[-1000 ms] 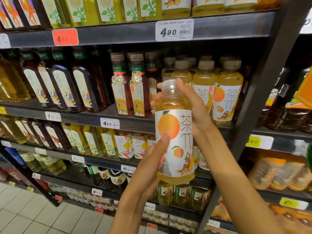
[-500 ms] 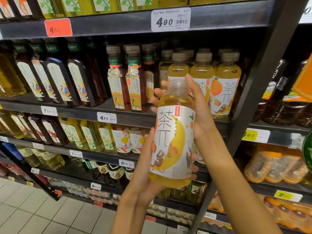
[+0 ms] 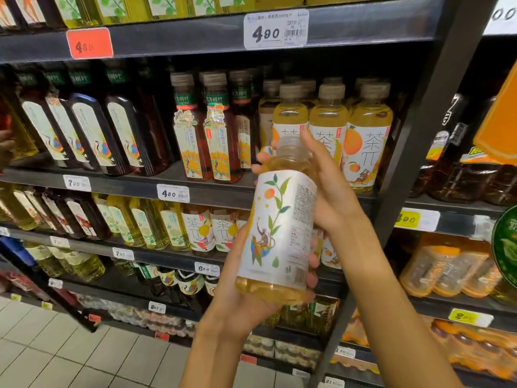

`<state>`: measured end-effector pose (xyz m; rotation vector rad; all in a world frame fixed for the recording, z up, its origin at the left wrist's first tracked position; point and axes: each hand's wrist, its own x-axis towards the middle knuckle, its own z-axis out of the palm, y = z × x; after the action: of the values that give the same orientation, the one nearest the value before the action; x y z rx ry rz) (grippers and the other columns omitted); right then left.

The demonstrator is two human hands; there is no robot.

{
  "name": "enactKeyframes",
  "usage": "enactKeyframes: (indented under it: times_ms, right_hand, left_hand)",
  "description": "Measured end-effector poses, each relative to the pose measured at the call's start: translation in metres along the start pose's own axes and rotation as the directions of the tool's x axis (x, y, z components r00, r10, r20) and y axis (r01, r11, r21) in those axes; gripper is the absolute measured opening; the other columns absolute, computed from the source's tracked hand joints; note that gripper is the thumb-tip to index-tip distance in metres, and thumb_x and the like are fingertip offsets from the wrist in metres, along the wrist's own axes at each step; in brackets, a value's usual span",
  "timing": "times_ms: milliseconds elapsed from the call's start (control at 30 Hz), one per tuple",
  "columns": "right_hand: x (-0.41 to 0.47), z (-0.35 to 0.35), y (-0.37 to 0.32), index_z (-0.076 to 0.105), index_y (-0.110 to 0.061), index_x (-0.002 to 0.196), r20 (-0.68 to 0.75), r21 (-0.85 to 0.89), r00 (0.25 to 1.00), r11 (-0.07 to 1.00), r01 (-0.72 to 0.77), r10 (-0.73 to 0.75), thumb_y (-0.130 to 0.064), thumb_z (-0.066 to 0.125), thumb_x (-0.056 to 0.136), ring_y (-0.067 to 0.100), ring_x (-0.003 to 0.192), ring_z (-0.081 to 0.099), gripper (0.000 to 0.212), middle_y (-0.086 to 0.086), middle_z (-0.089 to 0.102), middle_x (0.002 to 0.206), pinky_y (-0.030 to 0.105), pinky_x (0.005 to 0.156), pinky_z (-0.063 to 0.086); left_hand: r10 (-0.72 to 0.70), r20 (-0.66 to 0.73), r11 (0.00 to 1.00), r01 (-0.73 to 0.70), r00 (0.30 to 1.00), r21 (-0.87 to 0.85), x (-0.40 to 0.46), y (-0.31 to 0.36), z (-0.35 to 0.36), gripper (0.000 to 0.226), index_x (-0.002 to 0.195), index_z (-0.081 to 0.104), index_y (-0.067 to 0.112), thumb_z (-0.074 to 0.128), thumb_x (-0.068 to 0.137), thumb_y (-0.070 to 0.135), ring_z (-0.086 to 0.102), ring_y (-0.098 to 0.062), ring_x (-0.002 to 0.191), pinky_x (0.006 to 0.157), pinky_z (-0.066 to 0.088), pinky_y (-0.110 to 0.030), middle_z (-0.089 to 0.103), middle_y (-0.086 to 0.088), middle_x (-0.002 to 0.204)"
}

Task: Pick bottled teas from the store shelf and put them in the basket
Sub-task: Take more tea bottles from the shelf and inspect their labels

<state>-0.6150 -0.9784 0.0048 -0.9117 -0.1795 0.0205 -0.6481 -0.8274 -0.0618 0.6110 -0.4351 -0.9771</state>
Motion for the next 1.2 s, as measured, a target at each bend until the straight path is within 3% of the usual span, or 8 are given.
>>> enactKeyframes:
  times_ms: [133, 333, 467, 567, 633, 733, 900, 1200]
  right_hand:
    - [0.004, 0.004, 0.006, 0.059, -0.008, 0.102, 0.008, 0.158, 1.0, 0.987, 0.006, -0.007, -0.043, 0.059, 0.079, 0.024, 0.078, 0.07, 0.042, 0.009, 0.07, 0.083, 0.036, 0.076, 0.058]
    - [0.0, 0.0, -0.005, 0.061, -0.009, 0.099, -0.154, -0.121, 0.982, 0.988, 0.092, -0.11, -0.041, 0.058, 0.089, 0.024, 0.078, 0.072, 0.033, 0.009, 0.073, 0.083, 0.032, 0.065, 0.058]
    - [-0.001, 0.0, -0.009, 0.061, -0.009, 0.106, -0.168, -0.167, 0.984, 0.985, 0.037, -0.066, -0.047, 0.06, 0.086, 0.026, 0.093, 0.069, 0.043, 0.013, 0.072, 0.097, 0.035, 0.077, 0.058]
    - [-0.002, 0.001, -0.007, 0.056, -0.007, 0.114, -0.134, -0.02, 0.991, 1.0, 0.002, -0.005, -0.045, 0.056, 0.089, 0.03, 0.111, 0.058, 0.046, 0.016, 0.06, 0.112, 0.044, 0.104, 0.042]
    - [-0.001, 0.002, 0.0, 0.056, -0.007, 0.11, -0.098, 0.11, 0.995, 0.994, -0.012, 0.023, -0.044, 0.056, 0.086, 0.029, 0.103, 0.064, 0.044, 0.013, 0.066, 0.103, 0.045, 0.102, 0.044]
    - [0.002, 0.004, 0.003, 0.057, -0.008, 0.103, -0.094, 0.179, 0.995, 0.984, 0.002, 0.015, -0.042, 0.054, 0.091, 0.023, 0.081, 0.07, 0.036, 0.008, 0.07, 0.084, 0.038, 0.083, 0.055]
    - [0.004, 0.002, -0.01, 0.064, -0.009, 0.094, -0.227, -0.162, 0.966, 0.983, 0.09, -0.126, -0.04, 0.06, 0.09, 0.023, 0.077, 0.072, 0.031, 0.011, 0.074, 0.084, 0.032, 0.067, 0.058]
    - [0.007, -0.002, -0.005, 0.064, -0.007, 0.102, -0.209, -0.159, 0.975, 0.982, -0.104, 0.07, -0.039, 0.059, 0.087, 0.032, 0.116, 0.058, 0.035, 0.02, 0.063, 0.112, 0.041, 0.101, 0.044]
  left_hand:
    - [0.011, 0.011, 0.999, -0.012, 1.0, 0.046, -0.001, -0.004, 0.007, 0.067, 0.128, 0.057, 0.001, 0.06, 0.085, 0.052, 0.066, -0.034, 0.097, 0.084, 0.055, -0.045, 0.065, -0.023, 0.111]
    - [0.181, -0.181, 0.946, -0.121, 0.967, 0.301, -0.003, 0.003, 0.005, 0.062, 0.14, 0.046, 0.02, 0.042, 0.09, 0.056, 0.058, -0.032, 0.119, 0.091, 0.053, -0.042, 0.059, -0.015, 0.132]
    - [0.132, -0.171, 0.977, -0.1, 0.976, 0.187, -0.006, 0.002, 0.008, 0.066, 0.137, 0.049, 0.013, 0.048, 0.088, 0.057, 0.067, -0.027, 0.096, 0.076, 0.056, -0.038, 0.064, -0.017, 0.119]
    - [0.016, -0.16, 0.99, 0.007, 0.987, 0.141, 0.002, 0.002, 0.01, 0.064, 0.117, 0.057, 0.002, 0.048, 0.087, 0.057, 0.066, -0.015, 0.069, 0.065, 0.055, -0.023, 0.061, -0.021, 0.101]
    - [-0.003, -0.063, 1.0, 0.003, 0.998, 0.003, 0.001, -0.001, 0.006, 0.048, 0.108, 0.057, 0.002, 0.046, 0.094, 0.047, 0.065, -0.008, 0.06, 0.065, 0.052, -0.013, 0.06, -0.03, 0.104]
    - [0.008, -0.107, 0.993, 0.005, 0.994, 0.12, -0.001, -0.002, 0.013, 0.066, 0.119, 0.06, -0.007, 0.058, 0.086, 0.05, 0.069, -0.03, 0.09, 0.086, 0.055, -0.041, 0.064, -0.028, 0.11]
    - [0.114, -0.215, 0.974, -0.067, 0.97, 0.215, -0.003, 0.006, 0.001, 0.066, 0.136, 0.051, 0.011, 0.047, 0.089, 0.057, 0.063, -0.032, 0.109, 0.088, 0.054, -0.045, 0.059, -0.022, 0.129]
    - [0.021, -0.066, 0.995, -0.027, 0.998, -0.092, -0.002, 0.006, 0.013, 0.076, 0.119, 0.06, -0.007, 0.057, 0.079, 0.058, 0.069, -0.035, 0.086, 0.081, 0.056, -0.045, 0.066, -0.027, 0.1]
